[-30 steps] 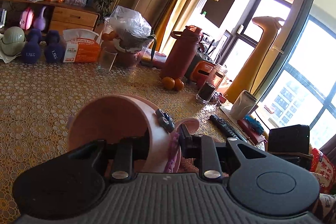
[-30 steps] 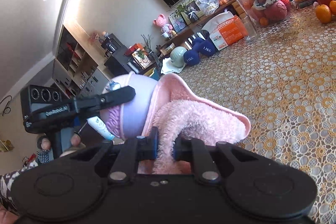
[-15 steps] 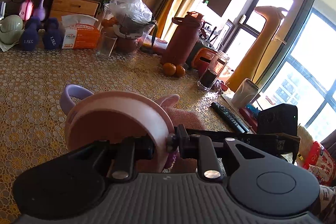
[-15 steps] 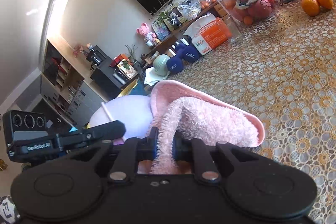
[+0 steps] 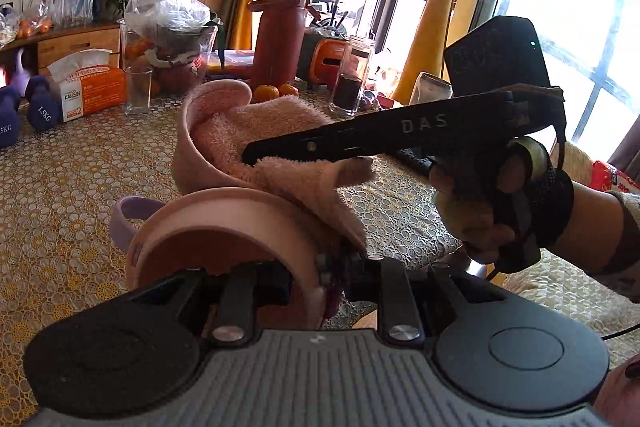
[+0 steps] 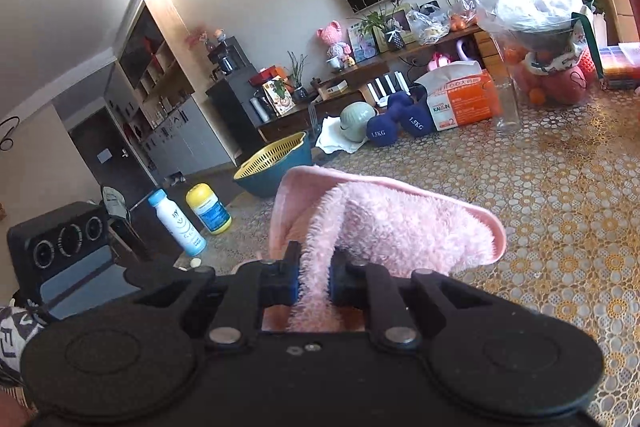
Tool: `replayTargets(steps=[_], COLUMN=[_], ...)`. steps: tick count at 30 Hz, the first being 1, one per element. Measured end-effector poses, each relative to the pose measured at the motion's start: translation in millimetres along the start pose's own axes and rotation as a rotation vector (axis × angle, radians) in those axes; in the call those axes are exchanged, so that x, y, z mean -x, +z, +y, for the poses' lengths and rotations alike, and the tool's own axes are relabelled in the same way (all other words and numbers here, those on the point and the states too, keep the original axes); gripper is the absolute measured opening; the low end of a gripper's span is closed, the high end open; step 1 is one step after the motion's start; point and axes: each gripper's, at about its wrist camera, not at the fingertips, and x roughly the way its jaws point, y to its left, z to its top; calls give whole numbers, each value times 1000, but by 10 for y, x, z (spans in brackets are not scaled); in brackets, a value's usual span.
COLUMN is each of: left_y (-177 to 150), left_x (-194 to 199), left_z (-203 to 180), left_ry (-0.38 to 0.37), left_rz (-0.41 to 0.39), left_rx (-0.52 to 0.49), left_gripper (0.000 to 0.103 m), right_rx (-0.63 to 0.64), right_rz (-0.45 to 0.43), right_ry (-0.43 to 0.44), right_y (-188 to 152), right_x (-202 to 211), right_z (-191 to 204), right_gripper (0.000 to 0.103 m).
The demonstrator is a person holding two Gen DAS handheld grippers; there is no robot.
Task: Clean container
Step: 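Wipe the towel along the bowl's rim with the right tool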
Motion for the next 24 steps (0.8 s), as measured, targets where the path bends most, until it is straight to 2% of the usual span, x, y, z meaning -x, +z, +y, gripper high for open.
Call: replayTargets(steps=[3,9,11,13,16,19,24], left_y=[-16,-51,-66,-76,-70,-78,-67], left_x=[17,15,-5,-22,-22,2,53], left_z=[-3,-1,-3,-29,-69,-88,-86], left_ry=[1,9,15,17,7,-4,-5], left_rz=[-6,6,10,16,11,9,-6], left_rx=[10,-14,-26,-49,-64,-59,-48], left_gripper=[22,22,22,22,22,22,22], right_rx=[-16,-13,-15,6,47,99,47], right_rz=[7,26,0,-24,-4,41,46], right_ry=[-27,-139,-119,-55,25,23,-5], right_y=[-11,-34,7,52,87,55,54], right_x=[-52,-4,84,180,178,49,-61], right_z=[-70,-193,-191,-98,74,187,49], right_gripper=[12,12,12,12,12,12,12])
